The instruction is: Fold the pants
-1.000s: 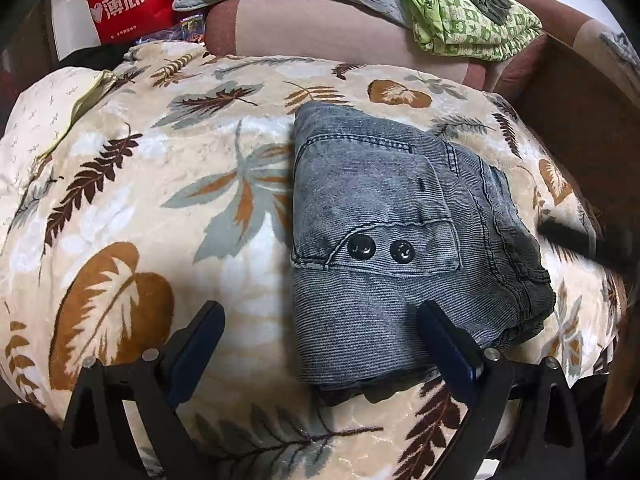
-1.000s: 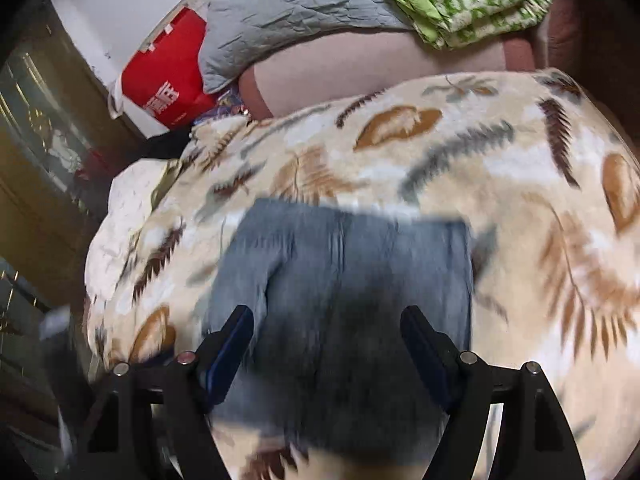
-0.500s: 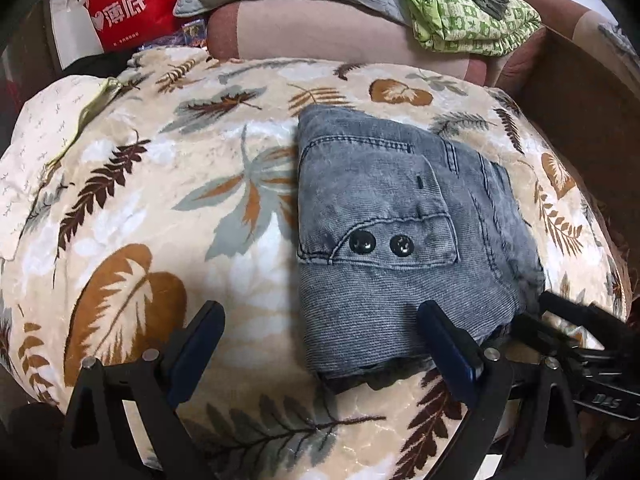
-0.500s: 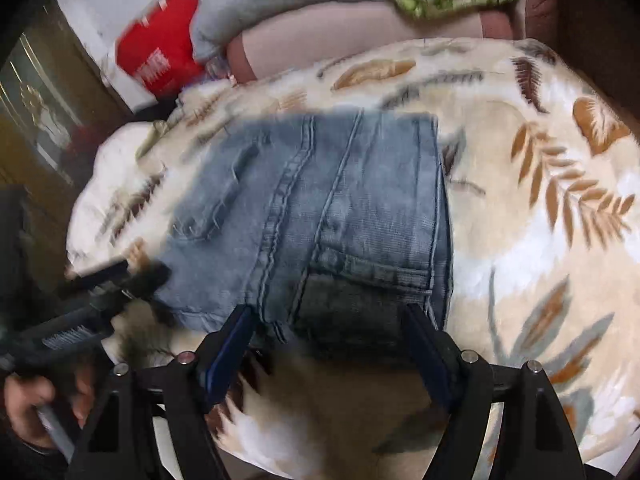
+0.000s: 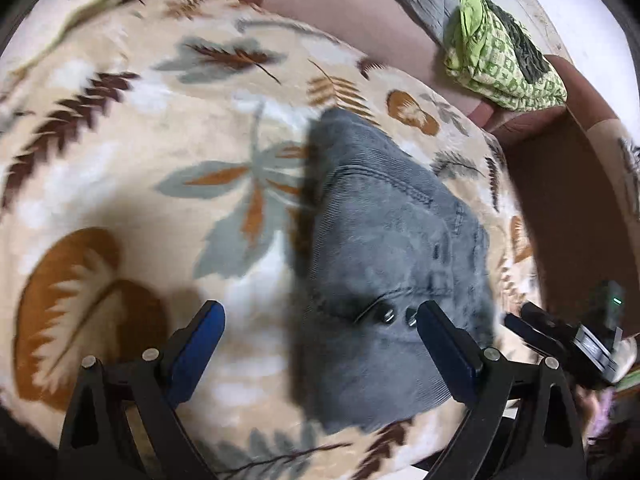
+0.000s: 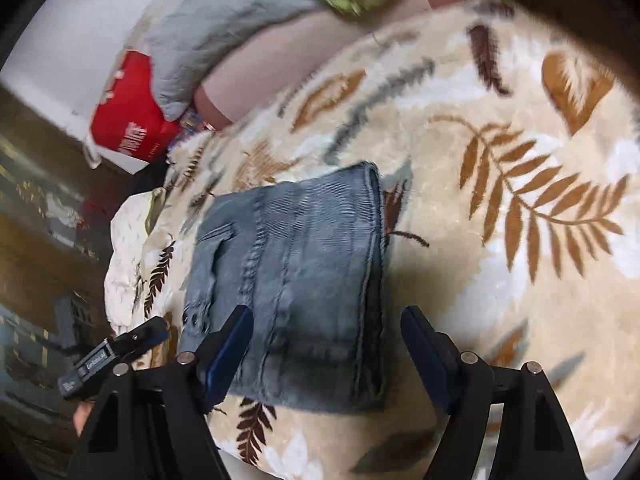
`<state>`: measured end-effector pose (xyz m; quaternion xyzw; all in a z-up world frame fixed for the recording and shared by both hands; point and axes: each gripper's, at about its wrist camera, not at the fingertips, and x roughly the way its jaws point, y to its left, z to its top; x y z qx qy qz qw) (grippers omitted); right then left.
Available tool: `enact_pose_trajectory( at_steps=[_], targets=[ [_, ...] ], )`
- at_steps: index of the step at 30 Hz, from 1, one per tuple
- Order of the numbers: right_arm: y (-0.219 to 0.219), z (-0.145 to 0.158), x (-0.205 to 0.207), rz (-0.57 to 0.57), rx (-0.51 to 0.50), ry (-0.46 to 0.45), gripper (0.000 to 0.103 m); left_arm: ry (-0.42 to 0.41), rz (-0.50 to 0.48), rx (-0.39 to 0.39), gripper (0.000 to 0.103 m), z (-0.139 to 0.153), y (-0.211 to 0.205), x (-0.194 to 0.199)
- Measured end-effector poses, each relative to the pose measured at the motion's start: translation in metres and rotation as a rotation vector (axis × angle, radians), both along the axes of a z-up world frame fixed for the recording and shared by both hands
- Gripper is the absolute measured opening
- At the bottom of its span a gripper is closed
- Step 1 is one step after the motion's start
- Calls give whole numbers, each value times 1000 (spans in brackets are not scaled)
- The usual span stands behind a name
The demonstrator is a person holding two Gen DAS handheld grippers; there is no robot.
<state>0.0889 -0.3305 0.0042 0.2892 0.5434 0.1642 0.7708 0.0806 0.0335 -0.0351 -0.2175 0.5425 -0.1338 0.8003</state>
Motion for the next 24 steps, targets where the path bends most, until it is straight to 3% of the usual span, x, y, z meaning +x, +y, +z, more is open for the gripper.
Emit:
enact_pose_trajectory(
  at_steps=[7,11,14,16,20,22,24],
  targets=[
    [3,-43,41,36,6,133,79,85,-74,-79,97,-21,-27,28],
    [4,-49,39,35,15,114,79,81,-100,-64,97,-29,-40,30],
    [8,-50,40,49,18,112,63,70,-129,-98,96,-27,-45,33],
    [15,-48,41,47,26,114,51,70,-137,-91,83,-26,-46,34],
    [22,-52,39,51,-3,109,51,86,-120,-111,73,-31,-39,37],
    [20,-56,41,45,19,120,51,90,-116,-128,74,-34,-36,40],
    [21,-56,43,51,23,122,53,86,-100,-165,85,-37,-36,41]
  ],
)
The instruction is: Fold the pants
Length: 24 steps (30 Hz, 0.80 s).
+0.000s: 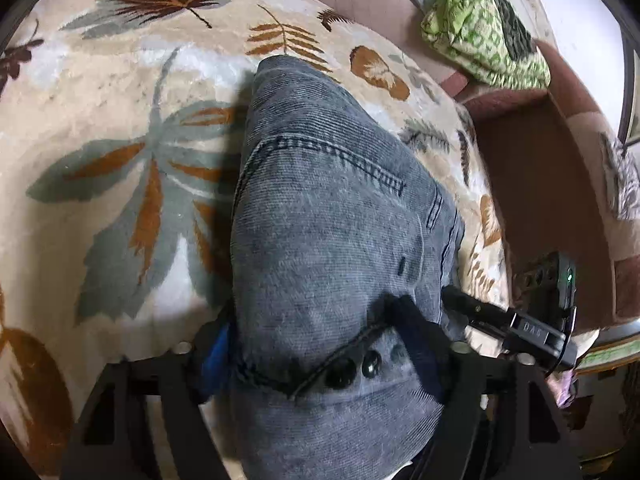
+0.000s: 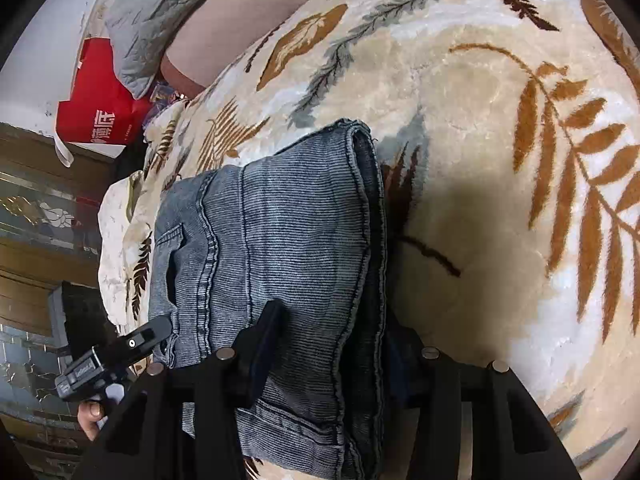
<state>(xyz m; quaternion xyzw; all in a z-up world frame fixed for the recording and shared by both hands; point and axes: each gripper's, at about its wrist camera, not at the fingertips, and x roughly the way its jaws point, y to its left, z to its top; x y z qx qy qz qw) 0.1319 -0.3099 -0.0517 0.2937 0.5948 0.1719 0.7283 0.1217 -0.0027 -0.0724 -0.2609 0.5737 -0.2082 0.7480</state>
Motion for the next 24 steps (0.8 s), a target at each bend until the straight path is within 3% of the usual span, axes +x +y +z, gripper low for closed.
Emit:
enact_pose_trajectory(
  at_steps=[3,4,6,9,13,24],
  targets=[
    [-1,1,0,11,-3,-7,53,-10,-3,43,85,3,-6,-1],
    [1,2,-1,13,-11,-14,48,-24,-14,79,81,6,-10,-2],
    [6,7,-2,26,-35,-26,31,-45,-36,126,49,9,-15,-5],
    [19,23,-6,41,-101,-71,23,-78,-42,160,34,21,-13,-9],
    [29,45,-12,60,-128,-125,18,-132,-69,223,26,34,-19,-16],
    [50,111,-25,99,-121,-275,14,-323,-71,294,25,102,-13,-34]
  ],
)
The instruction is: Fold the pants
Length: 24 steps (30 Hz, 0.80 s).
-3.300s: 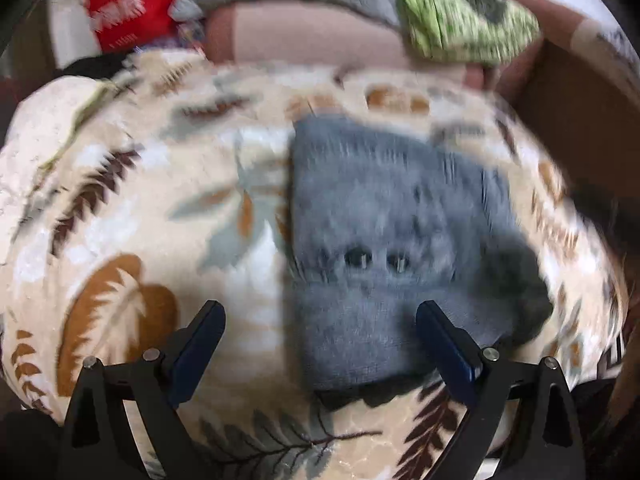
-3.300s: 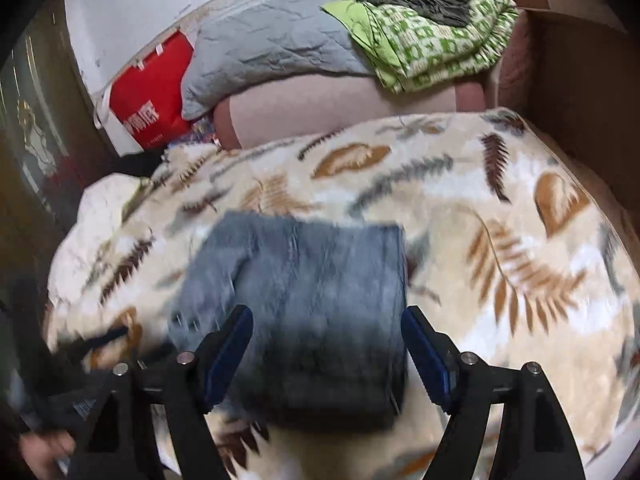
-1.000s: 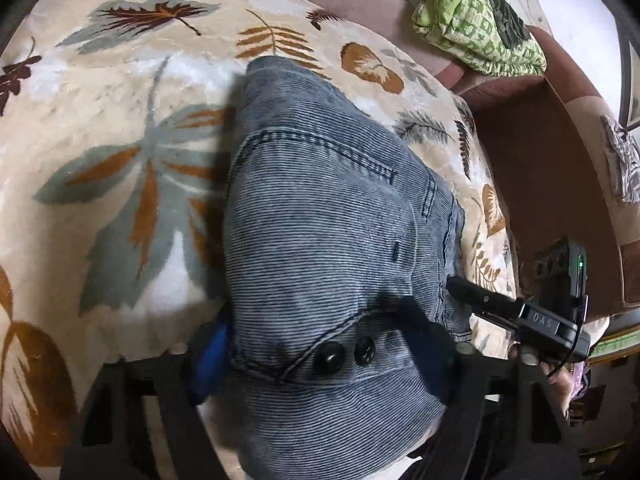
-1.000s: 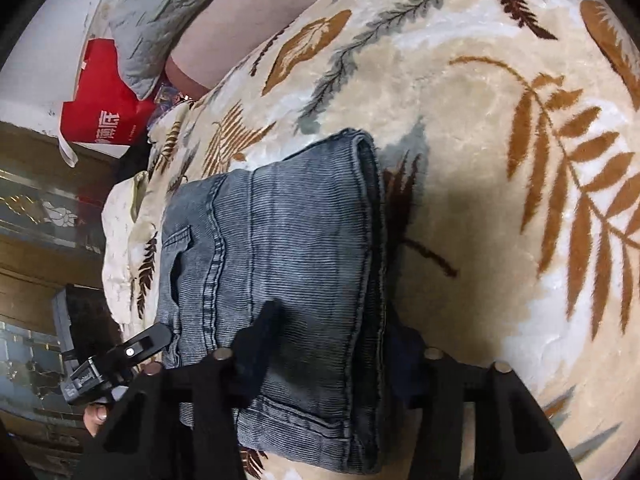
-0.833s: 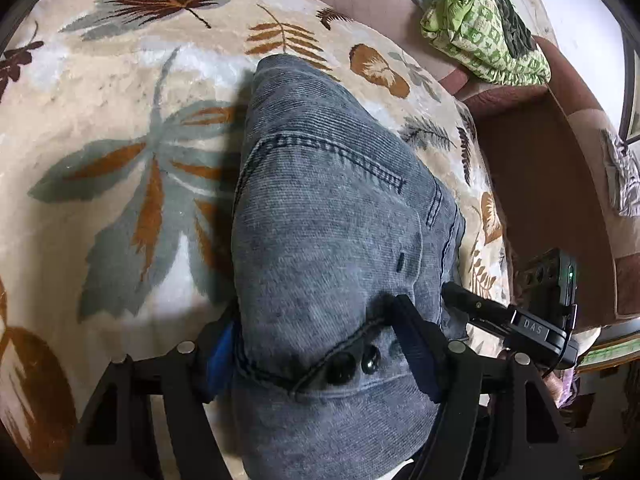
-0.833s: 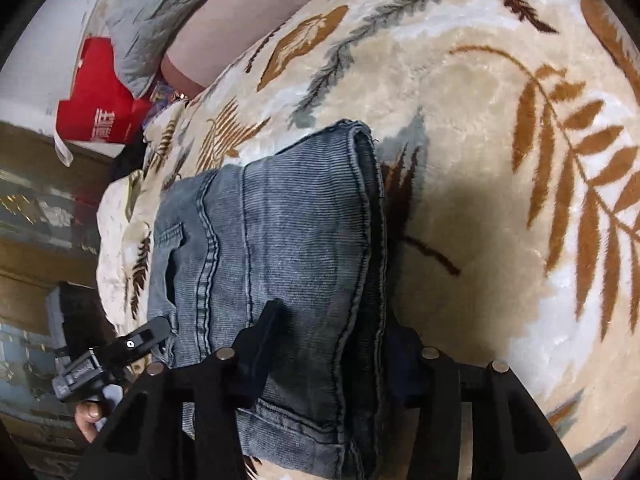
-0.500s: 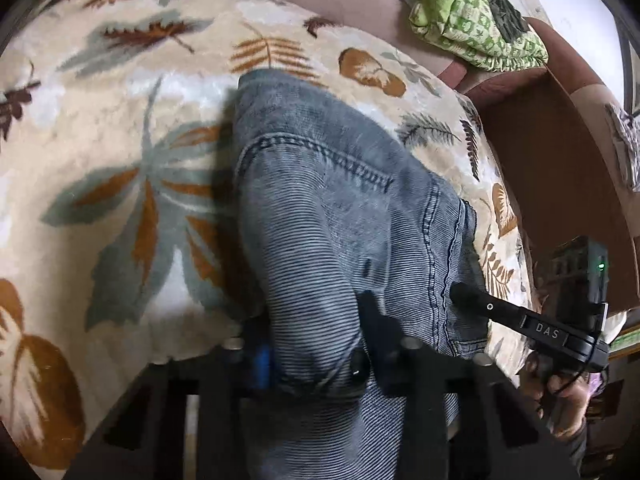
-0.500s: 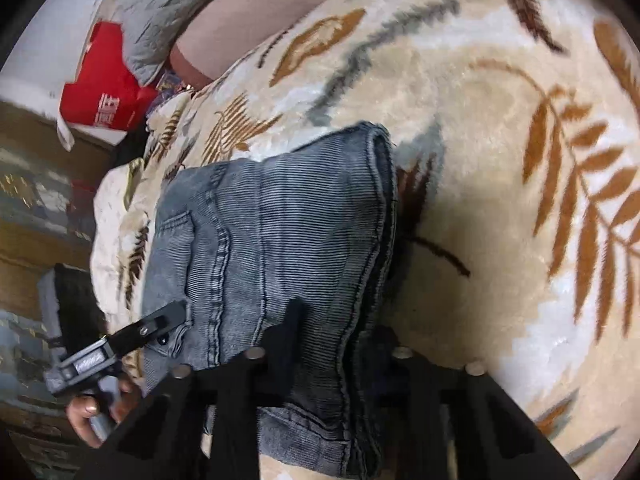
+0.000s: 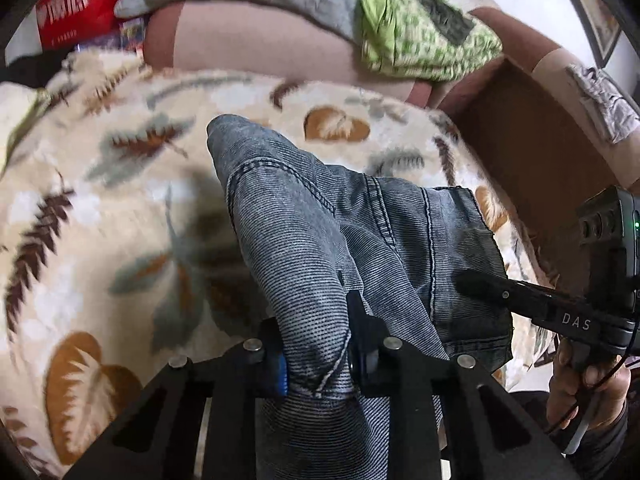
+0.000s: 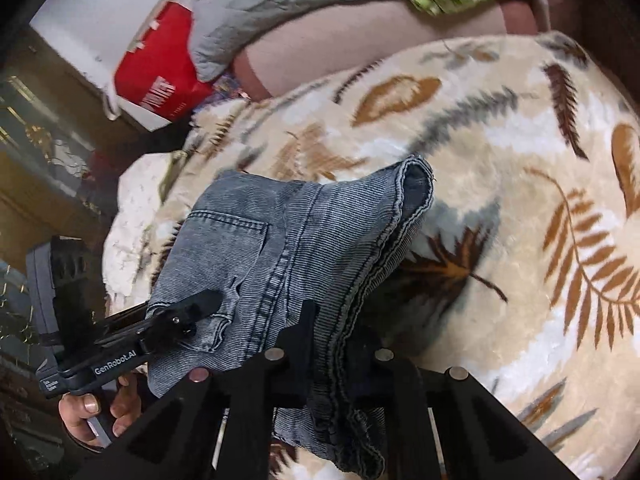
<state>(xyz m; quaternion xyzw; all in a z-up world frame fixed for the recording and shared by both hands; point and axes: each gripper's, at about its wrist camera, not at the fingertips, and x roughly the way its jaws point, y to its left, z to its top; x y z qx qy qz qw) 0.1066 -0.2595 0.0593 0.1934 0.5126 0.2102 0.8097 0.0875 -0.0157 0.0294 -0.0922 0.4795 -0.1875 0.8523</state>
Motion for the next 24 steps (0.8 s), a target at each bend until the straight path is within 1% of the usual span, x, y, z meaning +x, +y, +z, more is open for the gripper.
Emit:
enact_pose_trajectory(
  at_steps=[4,7,9,14,17,19,24],
  targets=[
    [8,30,10,13,9,-61,13,-61,5,0,25,29,14,8],
    [17,58,26,24,4,-115,13,-107,14,-1,25,52,25,20],
    [21,71,35,32,0,-139,13,-141,13,4,25,66,29,28],
    [35,97,58,45,-15,-181,13,-184,26,5,25,86,34,48],
    [42,103,69,51,-28,-193,13,-189,31,-7,25,85,40,58],
    [45,99,75,50,-29,-189,13,-179,32,-9,25,79,41,65],
    [51,75,87,56,-52,-152,13,-139,32,10,25,52,37,75]
  ],
)
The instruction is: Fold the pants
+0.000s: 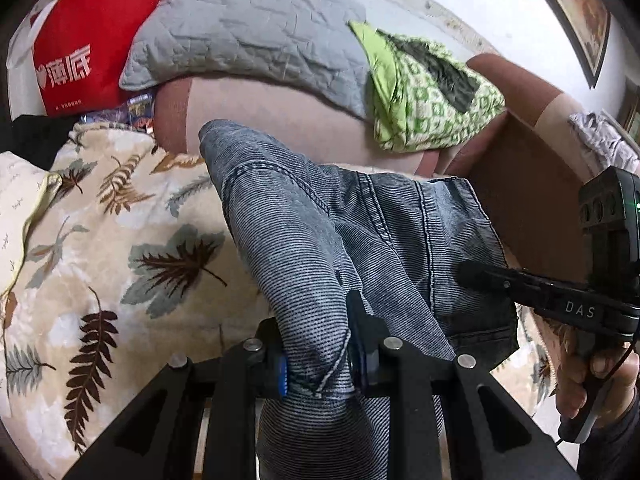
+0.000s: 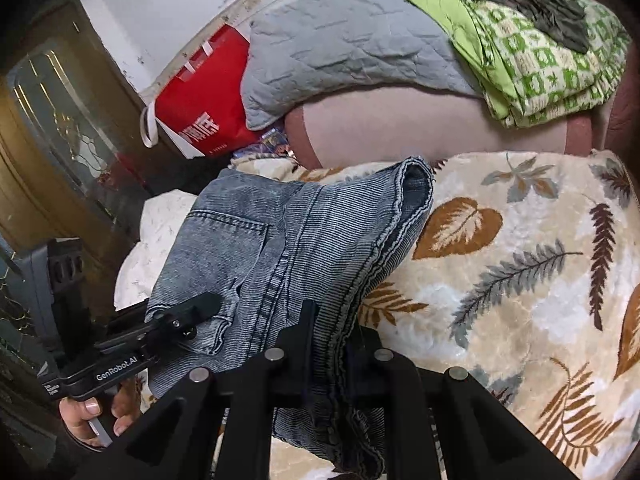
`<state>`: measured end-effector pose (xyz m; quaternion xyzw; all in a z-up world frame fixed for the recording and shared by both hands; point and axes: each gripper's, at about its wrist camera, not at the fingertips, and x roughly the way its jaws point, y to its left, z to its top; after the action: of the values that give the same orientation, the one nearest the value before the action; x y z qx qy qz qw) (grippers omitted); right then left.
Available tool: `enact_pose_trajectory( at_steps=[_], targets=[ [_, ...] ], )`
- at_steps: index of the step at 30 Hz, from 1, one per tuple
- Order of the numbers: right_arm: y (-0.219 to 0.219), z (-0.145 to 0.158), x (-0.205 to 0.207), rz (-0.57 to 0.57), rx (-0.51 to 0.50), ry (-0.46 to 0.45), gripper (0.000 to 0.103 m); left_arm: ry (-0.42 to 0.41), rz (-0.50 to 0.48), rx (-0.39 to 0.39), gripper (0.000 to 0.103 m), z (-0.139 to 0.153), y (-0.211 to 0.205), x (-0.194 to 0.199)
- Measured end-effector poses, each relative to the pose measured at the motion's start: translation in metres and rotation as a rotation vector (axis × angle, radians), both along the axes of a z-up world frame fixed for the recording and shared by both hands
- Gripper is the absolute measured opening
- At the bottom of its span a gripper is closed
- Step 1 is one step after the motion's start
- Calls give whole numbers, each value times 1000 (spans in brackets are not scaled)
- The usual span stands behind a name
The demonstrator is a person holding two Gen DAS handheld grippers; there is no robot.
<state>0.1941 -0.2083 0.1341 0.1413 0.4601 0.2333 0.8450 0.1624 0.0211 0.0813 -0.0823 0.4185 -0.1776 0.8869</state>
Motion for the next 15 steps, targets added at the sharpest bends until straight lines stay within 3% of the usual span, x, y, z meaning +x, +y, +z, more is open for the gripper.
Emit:
enact_pose_trajectory(
  at_steps=[6,15],
  targets=[
    [0,-34,10,-3,-14,55,13,50,10,11,25,-27,-7,11],
    [-1,-56,21,-4,-43,83,13,80,12,7,25,-48,-12,22]
  ],
)
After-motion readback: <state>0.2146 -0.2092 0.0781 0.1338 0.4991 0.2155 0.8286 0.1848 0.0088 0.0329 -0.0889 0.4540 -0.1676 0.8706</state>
